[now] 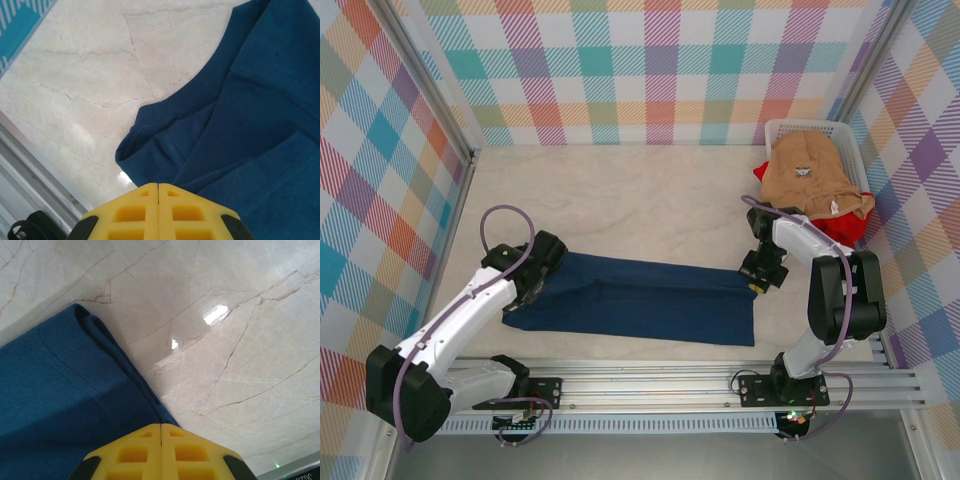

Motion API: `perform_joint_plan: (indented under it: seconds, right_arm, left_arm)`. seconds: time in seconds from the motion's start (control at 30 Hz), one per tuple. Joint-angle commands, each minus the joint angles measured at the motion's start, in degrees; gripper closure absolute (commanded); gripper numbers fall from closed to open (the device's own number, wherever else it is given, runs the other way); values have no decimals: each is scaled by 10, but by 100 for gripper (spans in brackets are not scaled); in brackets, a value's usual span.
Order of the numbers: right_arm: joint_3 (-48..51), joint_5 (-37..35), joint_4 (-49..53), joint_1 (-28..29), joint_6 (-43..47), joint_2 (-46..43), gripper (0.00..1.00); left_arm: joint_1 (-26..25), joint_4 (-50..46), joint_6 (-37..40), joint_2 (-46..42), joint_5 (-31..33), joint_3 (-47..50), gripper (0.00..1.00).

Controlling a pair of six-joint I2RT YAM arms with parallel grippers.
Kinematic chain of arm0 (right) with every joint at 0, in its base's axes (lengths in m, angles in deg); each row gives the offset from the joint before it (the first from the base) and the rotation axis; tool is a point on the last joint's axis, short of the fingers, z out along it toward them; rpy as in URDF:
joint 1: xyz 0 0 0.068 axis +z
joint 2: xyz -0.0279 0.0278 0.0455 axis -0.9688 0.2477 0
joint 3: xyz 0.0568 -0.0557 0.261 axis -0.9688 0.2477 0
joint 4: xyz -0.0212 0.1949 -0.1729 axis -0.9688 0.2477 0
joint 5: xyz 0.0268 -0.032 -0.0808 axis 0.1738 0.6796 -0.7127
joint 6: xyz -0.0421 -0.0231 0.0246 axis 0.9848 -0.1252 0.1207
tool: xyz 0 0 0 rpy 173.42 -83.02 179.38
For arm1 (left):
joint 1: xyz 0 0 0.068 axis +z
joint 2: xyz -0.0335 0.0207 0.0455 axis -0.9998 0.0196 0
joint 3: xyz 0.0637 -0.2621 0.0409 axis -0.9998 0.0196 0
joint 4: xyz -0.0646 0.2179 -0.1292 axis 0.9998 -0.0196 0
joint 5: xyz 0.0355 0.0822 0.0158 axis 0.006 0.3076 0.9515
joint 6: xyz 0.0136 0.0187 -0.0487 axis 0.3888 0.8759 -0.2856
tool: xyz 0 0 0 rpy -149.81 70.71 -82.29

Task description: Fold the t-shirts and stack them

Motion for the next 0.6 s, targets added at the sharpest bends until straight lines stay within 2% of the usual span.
perform_joint_plan:
  seconds: [0.0,0.3,0.43,0.57]
  right_arm:
    - [-25,-14,15,1,-9,-5,100]
    - [-166,-43,54,-1,23,29,100]
    - [-132,-37,45,-1,23,10,100]
    - [-66,-22,28,0,20,-12,100]
  left_arm:
    - [-10,-34,-7,-14,31,-10,100]
    - [-10,-23,33,10,57,-70,100]
    - [-11,-31,29,-3,58,-62,100]
    - [-11,-24,21,-13,30,-20,100]
